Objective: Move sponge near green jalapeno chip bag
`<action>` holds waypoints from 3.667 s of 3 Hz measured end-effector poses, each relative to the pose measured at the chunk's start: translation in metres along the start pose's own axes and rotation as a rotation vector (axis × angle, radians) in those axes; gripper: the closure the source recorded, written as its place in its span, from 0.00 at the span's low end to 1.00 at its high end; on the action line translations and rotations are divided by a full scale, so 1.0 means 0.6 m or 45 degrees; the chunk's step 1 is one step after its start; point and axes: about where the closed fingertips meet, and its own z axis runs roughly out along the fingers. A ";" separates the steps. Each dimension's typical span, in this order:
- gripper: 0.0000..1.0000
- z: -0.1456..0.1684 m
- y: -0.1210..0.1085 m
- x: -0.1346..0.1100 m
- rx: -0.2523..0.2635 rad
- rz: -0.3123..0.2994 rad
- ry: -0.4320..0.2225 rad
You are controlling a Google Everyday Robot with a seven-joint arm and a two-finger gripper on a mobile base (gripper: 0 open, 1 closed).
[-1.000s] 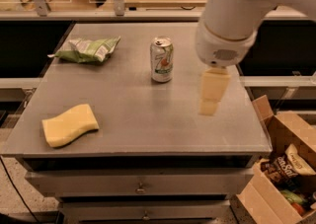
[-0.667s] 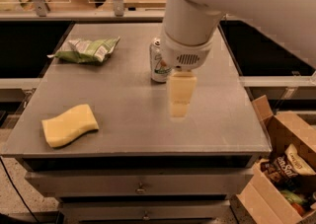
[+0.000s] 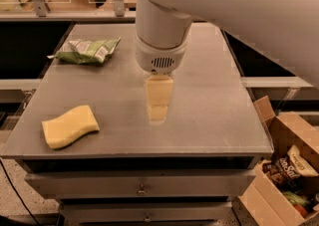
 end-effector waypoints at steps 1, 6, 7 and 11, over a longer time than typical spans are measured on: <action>0.00 0.012 -0.008 -0.022 0.029 -0.036 -0.102; 0.00 0.123 -0.003 -0.195 -0.245 -0.212 -0.459; 0.00 0.148 0.012 -0.189 -0.285 -0.067 -0.483; 0.00 0.177 0.025 -0.224 -0.240 0.185 -0.789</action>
Offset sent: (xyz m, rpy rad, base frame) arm 0.0236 0.0940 -0.0336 0.3453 0.0196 0.2297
